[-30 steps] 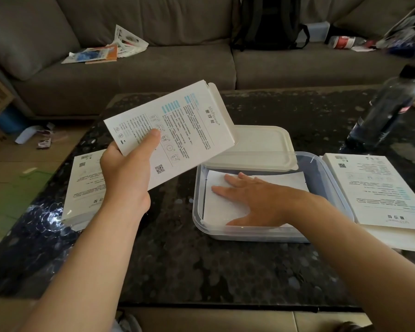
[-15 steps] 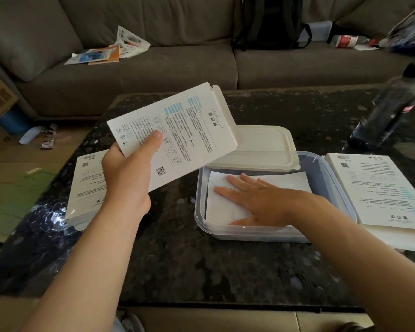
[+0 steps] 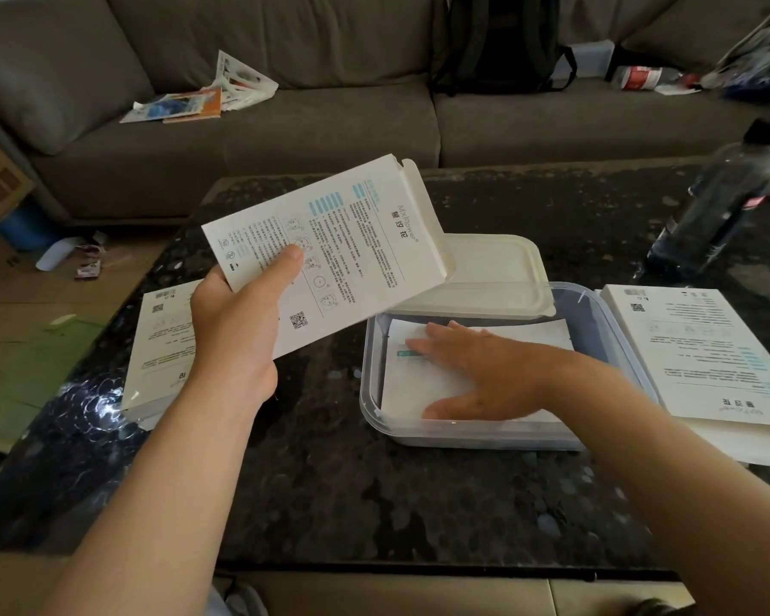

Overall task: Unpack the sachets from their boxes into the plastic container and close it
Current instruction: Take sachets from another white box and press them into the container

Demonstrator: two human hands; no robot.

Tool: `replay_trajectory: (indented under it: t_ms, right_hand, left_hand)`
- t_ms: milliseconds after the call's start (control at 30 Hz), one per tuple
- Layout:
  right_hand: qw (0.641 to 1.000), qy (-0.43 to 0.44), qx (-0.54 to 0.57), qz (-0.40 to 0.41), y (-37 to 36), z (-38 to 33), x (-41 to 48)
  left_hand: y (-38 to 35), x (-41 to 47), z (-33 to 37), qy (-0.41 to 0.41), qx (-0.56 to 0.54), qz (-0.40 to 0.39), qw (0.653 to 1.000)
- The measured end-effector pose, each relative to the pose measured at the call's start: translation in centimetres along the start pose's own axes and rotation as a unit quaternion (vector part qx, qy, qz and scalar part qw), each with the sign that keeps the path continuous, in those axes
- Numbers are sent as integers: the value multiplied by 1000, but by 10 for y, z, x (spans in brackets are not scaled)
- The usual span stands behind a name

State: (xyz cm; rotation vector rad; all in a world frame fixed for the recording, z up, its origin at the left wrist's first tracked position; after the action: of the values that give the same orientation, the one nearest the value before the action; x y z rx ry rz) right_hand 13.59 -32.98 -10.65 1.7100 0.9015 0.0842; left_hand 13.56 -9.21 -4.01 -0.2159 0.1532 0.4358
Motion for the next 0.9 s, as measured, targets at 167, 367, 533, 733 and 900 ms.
replay_trajectory:
  t_ms: [167, 367, 533, 733, 900]
  right_hand:
    - [975, -60, 67, 204, 72, 13, -38]
    - [859, -31, 322, 396, 117, 6, -71]
    - [850, -46, 359, 383, 112, 3, -66]
    - [812, -36, 447, 374, 108, 2, -68]
    - [763, -51, 566, 307, 92, 1, -58]
  left_hand:
    - [-3, 2, -1, 8, 1, -15, 1000]
    - [-19, -5, -5, 11, 19, -52, 998]
    - [-27, -11, -8, 2, 44, -80, 996]
    - [-31, -11, -10, 0, 48, -87, 995]
    - [-32, -12, -11, -5, 60, -90, 994]
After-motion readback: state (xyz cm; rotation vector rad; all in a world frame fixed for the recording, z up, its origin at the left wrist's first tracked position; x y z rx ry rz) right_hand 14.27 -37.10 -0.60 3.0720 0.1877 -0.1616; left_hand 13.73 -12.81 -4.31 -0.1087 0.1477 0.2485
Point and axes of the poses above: each hand's wrist, its own x-axis towards the middle knuckle, its own y-axis out of the back of the hand, z = x × y, the point moved 9 cm from there along x, towards the middle knuckle, and after that the axes turned 7 degrees about y, right-handed, at the moved point
